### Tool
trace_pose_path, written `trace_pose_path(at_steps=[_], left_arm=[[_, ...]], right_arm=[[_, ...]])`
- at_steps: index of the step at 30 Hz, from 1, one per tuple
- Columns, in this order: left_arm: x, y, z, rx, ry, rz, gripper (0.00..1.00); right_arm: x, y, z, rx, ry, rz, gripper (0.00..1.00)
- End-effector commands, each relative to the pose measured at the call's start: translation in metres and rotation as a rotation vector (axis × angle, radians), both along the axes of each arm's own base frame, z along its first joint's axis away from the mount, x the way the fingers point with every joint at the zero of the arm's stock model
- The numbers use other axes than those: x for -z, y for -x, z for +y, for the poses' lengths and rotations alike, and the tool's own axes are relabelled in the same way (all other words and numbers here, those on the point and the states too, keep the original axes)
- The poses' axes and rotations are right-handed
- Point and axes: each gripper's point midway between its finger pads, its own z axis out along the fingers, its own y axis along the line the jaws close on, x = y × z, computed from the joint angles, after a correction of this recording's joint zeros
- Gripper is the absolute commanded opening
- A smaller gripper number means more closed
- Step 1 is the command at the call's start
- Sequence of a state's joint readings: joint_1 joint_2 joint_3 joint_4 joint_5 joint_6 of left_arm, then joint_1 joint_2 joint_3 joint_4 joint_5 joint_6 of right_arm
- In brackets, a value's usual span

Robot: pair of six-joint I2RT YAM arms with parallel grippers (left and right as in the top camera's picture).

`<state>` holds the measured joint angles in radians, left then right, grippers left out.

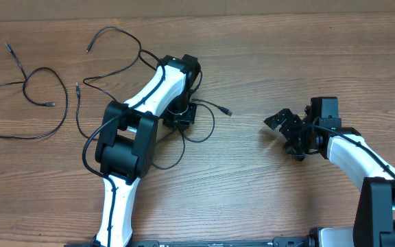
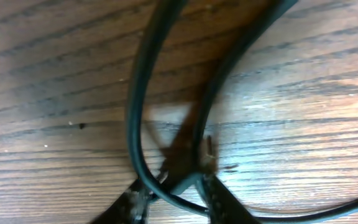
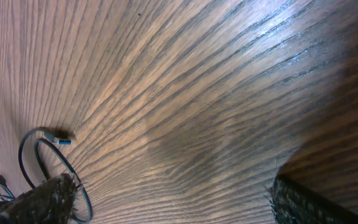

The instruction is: Untangle cables

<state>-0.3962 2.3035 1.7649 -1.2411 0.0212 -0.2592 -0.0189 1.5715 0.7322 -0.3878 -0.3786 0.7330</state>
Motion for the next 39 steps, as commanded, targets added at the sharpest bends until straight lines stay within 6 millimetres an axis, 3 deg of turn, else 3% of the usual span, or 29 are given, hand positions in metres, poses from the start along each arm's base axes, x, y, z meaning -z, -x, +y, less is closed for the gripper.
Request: trace_pose_path(at_steps=[1, 9, 22, 25, 39], left_arm=[[0.0551, 0.0272, 0.0153, 0.001, -0.085, 0.124, 0.36], [0.0553, 0.0268, 0.0149, 0.002, -0.083, 0.122, 0.28], [0.0555, 0.0264, 0.0147, 0.002, -0.082, 0.120, 0.26], [0.0556, 0.0262, 0.0147, 0.002, -0.082, 0.119, 0.40], [0.0573, 0.0213, 0.0134, 0.033, -0.069, 0.102, 0.61]], right_arm=[[0.0092, 0.0068, -0.0058, 0.014, 0.034, 0.031, 1.00], [0.0092, 0.0068, -0.0058, 0.014, 0.034, 0.031, 1.00], [0.0092, 0.0068, -0.0058, 0.014, 0.034, 0.031, 1.00], [0.0091, 0.0068, -0.0058, 0.014, 0.034, 0.031, 1.00], [0.0092, 0.0068, -0.0058, 0.014, 0.034, 0.031, 1.00]])
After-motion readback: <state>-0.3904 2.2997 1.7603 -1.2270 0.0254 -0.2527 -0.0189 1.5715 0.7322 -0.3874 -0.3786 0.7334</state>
